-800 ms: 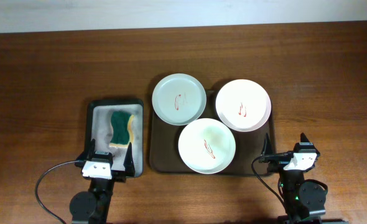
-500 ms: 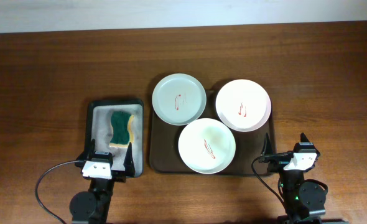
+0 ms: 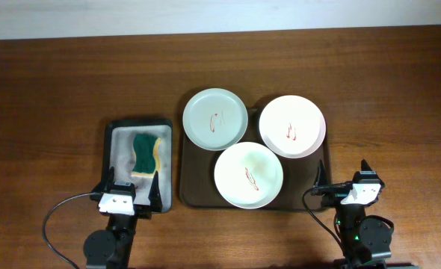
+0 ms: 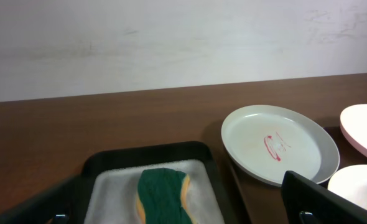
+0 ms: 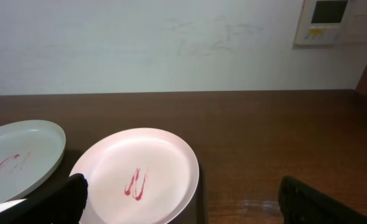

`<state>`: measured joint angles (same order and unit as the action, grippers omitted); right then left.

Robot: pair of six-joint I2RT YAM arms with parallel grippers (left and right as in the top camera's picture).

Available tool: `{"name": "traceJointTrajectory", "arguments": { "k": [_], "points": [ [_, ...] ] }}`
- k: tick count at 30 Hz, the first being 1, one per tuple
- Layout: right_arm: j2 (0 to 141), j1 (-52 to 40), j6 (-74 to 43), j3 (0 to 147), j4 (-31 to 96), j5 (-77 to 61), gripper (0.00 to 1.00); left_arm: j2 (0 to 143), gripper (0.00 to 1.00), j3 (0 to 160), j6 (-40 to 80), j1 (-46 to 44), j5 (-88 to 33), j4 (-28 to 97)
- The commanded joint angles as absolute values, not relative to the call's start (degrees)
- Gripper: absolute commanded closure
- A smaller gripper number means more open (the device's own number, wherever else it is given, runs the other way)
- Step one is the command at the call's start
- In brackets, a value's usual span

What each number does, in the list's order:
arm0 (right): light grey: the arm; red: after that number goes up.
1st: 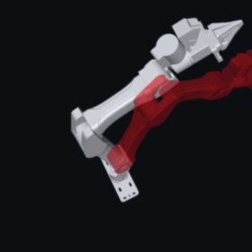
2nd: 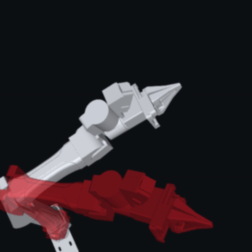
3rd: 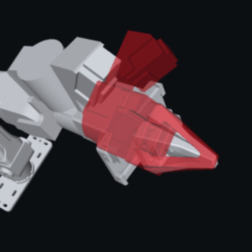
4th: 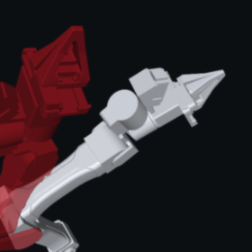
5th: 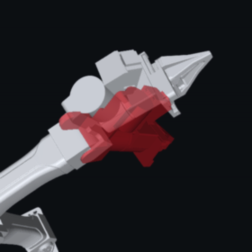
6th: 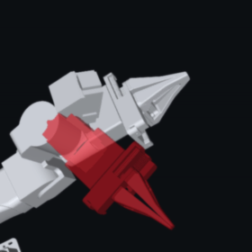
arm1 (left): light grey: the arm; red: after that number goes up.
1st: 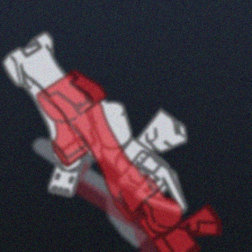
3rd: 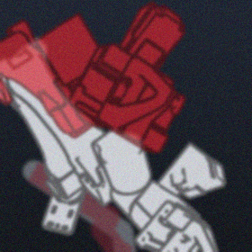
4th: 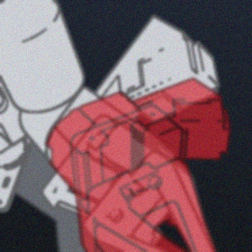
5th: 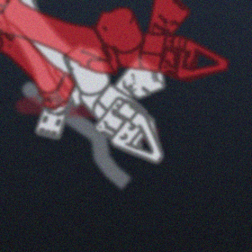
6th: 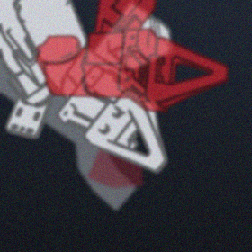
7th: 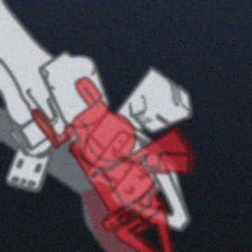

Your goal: Clean dirty plates on tray and stack at the side

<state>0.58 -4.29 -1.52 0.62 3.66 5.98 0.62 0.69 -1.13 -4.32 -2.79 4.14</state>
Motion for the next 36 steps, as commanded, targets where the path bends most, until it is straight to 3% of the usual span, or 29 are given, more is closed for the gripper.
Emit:
{"name": "traceJointTrajectory", "arguments": {
  "k": [1,27,32,36],
  "points": [
    [0.3,-4.4,-1.7,0.3,4.1,5.8,0.01,0.3,0.01,0.5,-2.2,-4.3,-3.4,4.4],
    [0.3,-4.4,-5.2,0.4,4.4,4.5,0.01,0.3,0.01,1.0,-2.2,-4.3,-3.4,4.5],
    [3.6,-4.4,-5.4,8.7,14.0,3.2,0.01,3.9,0.01,9.3,-2.2,-4.3,-3.2,17.0],
    [15.7,-4.4,-5.4,20.1,21.9,1.9,0.02,15.5,0.01,18.8,-2.2,-4.3,-3.2,22.1]
  ]
}}
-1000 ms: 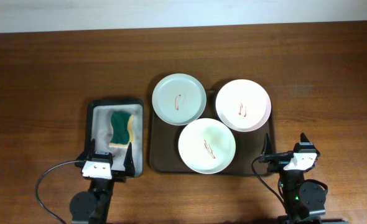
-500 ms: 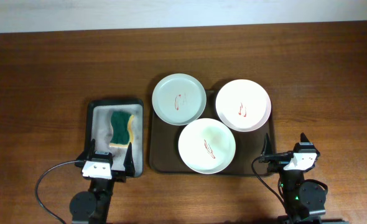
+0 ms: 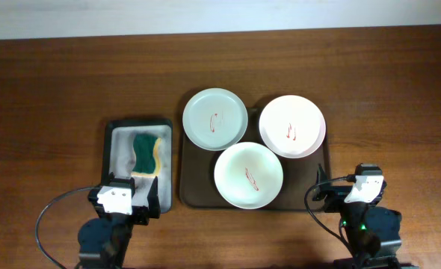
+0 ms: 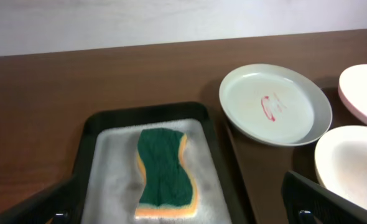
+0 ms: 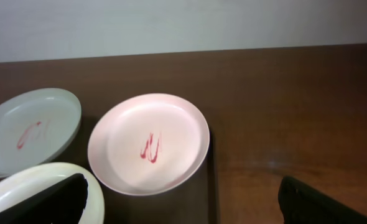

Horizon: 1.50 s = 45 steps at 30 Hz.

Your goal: Clean dirty plates on tray and stack at the side

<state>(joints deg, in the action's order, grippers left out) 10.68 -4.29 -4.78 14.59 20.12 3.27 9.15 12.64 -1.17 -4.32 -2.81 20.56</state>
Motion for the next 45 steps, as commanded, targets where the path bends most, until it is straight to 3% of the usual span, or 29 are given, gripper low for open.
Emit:
{"name": "traceJointTrajectory", "arguments": {
  "k": [1,7,11,16,21,26,31,33,34,35,39,40,41,42,44,45],
  "points": [
    [19.8,-4.4,-5.4,23.6,23.8,1.7,0.01,20.1,0.01,22.2,-2.2,-4.3,-3.2,23.7],
    [45.4,-4.5,-5.3,44.7,39.7,1.5,0.01,46.3,0.00,42.0,-2.2,-4.3,-3.8,34.9],
    [57.5,-4.5,-5.4,57.6,53.1,-3.1,0.01,61.1,0.01,56.7,-2.2,-4.3,-6.7,52.3],
    [59.6,-4.5,-5.4,58.2,51.1,-10.8,0.01,62.9,0.01,57.3,-2.2,-4.3,-9.6,44.4],
    [59.6,-4.5,-5.4,58.2,51.2,-10.8,0.01,73.8,0.01,57.3,0.9,-4.3,-1.8,35.5],
    [59.6,-4.5,-5.4,58.2,51.2,-10.8,0.01,93.0,0.30,57.3,0.9,-4.3,-0.6,35.4],
    [59.6,-4.5,-5.4,58.2,51.2,-10.8,0.01,101.6,0.47,57.3,3.0,-4.3,-0.6,36.0],
    [59.6,-4.5,-5.4,58.2,51.2,-10.8,0.01,101.6,0.73,57.3,3.0,-4.3,-0.6,36.2],
    [59.6,-4.5,-5.4,58.2,51.2,-10.8,0.01,101.6,0.94,57.3,3.1,-4.3,-0.6,36.7],
    [59.6,-4.5,-5.4,58.2,51.2,-10.8,0.01,101.5,1.00,57.4,3.3,-4.3,-0.6,37.4],
    [60.6,-4.5,-5.4,58.2,51.4,-13.2,0.01,98.1,0.99,63.4,3.2,-4.3,-1.2,44.8],
    [62.3,-4.5,-5.4,58.2,51.9,-14.7,0.01,97.4,0.83,63.5,3.2,-4.3,-2.2,44.8],
    [65.3,-4.5,-5.4,58.2,52.9,-14.8,0.01,97.5,0.59,63.2,3.2,-4.3,-2.3,45.7],
    [67.2,-4.5,-5.4,58.2,53.2,-14.9,0.01,97.5,0.49,62.7,3.2,-4.3,-2.3,45.8],
    [75.5,-4.5,-5.3,58.2,53.1,-18.9,0.00,97.5,0.47,60.6,3.3,-4.3,-2.3,44.7],
    [79.0,-4.5,-5.3,58.2,52.9,-20.0,0.05,97.5,0.46,59.6,3.3,-4.3,-2.3,43.4]
  ]
}}
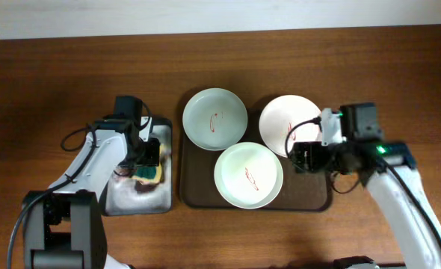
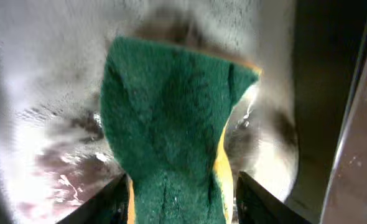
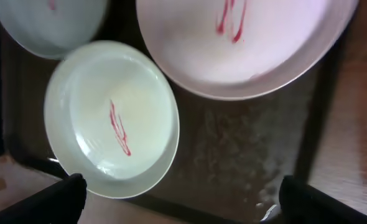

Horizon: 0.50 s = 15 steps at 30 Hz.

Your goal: Clean dirty plates on tray and stack at the side

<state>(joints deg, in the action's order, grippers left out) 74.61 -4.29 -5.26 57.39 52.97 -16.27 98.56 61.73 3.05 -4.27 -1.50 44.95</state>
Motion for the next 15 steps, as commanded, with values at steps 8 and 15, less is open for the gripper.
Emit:
{"name": "traceJointTrajectory", "arguments": {
  "k": [8,15],
  "points": [
    [97.4,-4.6,-5.4,58.2,50.1,-21.5,0.44,97.5,0.80,53.6,3.7,-4.4,-2.3,33.8],
    [99.5,-8.7,-10.5,57.8,45.0,-21.9,0.64,97.5,1.00,52.9,3.7,-4.4,-2.3,35.1]
  ]
}}
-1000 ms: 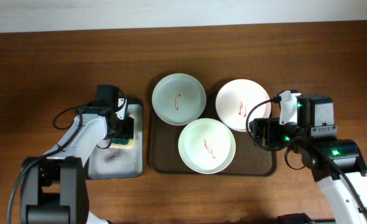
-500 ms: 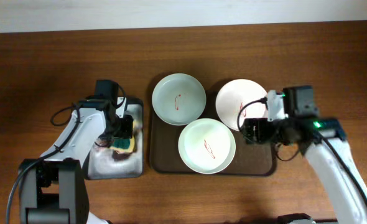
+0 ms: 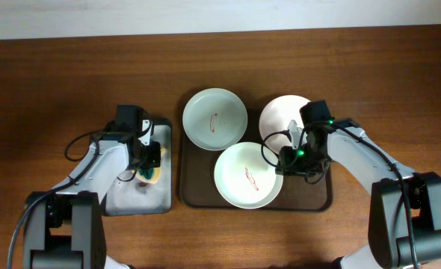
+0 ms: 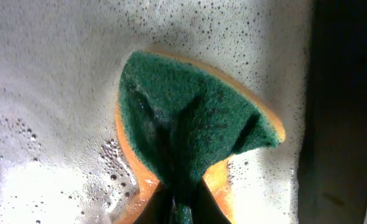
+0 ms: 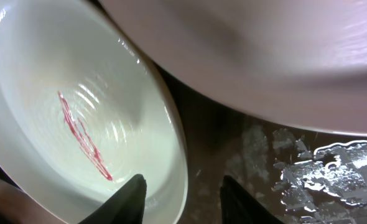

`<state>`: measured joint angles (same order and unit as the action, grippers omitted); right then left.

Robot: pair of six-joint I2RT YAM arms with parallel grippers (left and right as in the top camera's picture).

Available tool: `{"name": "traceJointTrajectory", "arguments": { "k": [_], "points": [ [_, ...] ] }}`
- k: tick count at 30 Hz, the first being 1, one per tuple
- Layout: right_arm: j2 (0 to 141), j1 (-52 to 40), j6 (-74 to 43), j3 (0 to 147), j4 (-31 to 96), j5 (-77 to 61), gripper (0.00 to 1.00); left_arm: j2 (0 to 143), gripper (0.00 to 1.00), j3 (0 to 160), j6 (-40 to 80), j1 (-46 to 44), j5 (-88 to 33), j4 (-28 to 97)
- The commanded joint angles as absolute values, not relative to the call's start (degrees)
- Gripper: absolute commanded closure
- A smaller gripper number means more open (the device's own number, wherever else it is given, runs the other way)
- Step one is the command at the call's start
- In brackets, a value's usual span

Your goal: Clean dirty plates on tray and stack at the side

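Three plates with red smears lie on the brown tray: a pale green plate, a pink plate and a cream plate. A green and yellow sponge lies in the soapy black tray. My left gripper is shut on the sponge, and its middle is pinched into a fold. At the cream plate's right rim my right gripper is open, with one finger over the plate and the other outside it. The pink plate is just beyond.
Foam and water cover the floor of the sponge tray. The brown tray is wet next to the right gripper. Bare wooden table surrounds both trays, widest at the far left and far right.
My left gripper stood open around the sponge and is now shut on it. My right gripper was high over the tray and is now down at the cream plate's right rim, still open.
Both arms first rested at the table's near edge, facing the trays, and then looked down at them from slightly higher. Later the left gripper was open over the sponge and the right one above the plates. Now the sponge is gripped and the right jaws straddle the cream plate's rim.
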<state>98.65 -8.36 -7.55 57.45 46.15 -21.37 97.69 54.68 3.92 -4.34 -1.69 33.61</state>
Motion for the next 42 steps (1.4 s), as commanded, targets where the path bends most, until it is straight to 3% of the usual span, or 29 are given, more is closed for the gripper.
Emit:
{"name": "traceJointTrajectory", "arguments": {
  "k": [1,5,9,18,25,31,42],
  "points": [
    [100.2,-8.7,-11.5,57.8,44.2,-22.1,0.70,97.5,1.00,52.9,3.7,-4.4,-2.3,35.1],
    [103.0,-8.7,-12.6,57.8,43.4,-25.0,0.96,97.5,1.00,52.9,3.7,-4.4,-2.5,35.3],
    [103.0,-8.7,-12.5,57.6,44.3,-25.1,0.96,96.3,1.00,53.0,3.7,-4.3,-3.6,37.0],
    [103.0,-8.7,-12.5,57.4,44.3,-25.0,0.96,76.5,1.00,53.1,3.6,-4.3,-3.6,32.3],
    [103.0,-8.7,-12.5,57.4,44.3,-25.0,0.96,76.6,1.00,53.1,3.7,-4.3,-3.6,31.2],
    [103.0,-8.7,-12.5,57.4,44.3,-25.1,0.96,84.7,1.00,49.4,13.3,-4.3,-2.5,33.6],
    [103.0,-8.7,-12.5,57.4,44.8,-25.1,0.96,96.5,1.00,49.4,15.2,-5.1,-5.0,15.1]
  ]
}}
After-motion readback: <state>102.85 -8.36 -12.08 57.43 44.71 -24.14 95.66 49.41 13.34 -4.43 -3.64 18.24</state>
